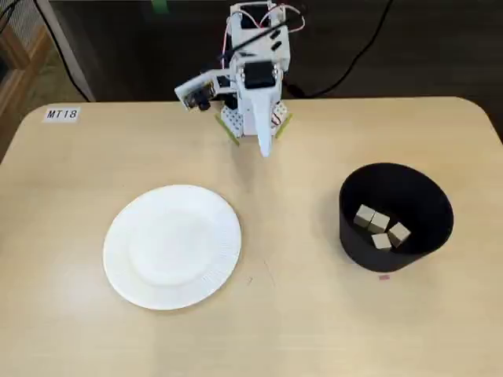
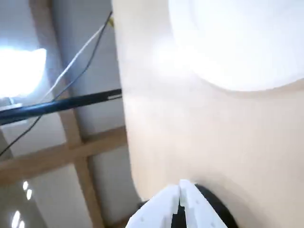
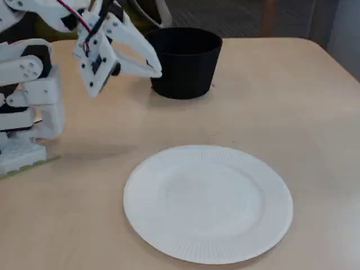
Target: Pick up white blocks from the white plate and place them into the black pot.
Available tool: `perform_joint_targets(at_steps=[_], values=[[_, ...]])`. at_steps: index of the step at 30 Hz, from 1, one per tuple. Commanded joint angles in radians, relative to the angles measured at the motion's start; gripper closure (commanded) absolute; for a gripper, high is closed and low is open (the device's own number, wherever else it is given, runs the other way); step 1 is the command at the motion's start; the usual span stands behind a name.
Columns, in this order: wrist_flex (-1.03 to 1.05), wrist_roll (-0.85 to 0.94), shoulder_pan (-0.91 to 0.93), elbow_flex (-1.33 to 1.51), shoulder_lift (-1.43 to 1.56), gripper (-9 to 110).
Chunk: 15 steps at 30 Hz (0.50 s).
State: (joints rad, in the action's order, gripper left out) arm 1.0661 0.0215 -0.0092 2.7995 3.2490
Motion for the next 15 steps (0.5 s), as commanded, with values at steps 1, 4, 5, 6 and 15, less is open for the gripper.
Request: perform_joint_targets(at_steps=[1,4,5,6,15], values=[[-0.003,0.026,-0.005,0.048,0.003,104],[0.003,0.032,-0.008,0.097,0.003,104],[0.006,0.034,-0.006,0.114,0.003,104],[0.012,0.034,-0.003,0.133,0.003,104],[0.026,0.061,-0.012,0.175,0.005,104]])
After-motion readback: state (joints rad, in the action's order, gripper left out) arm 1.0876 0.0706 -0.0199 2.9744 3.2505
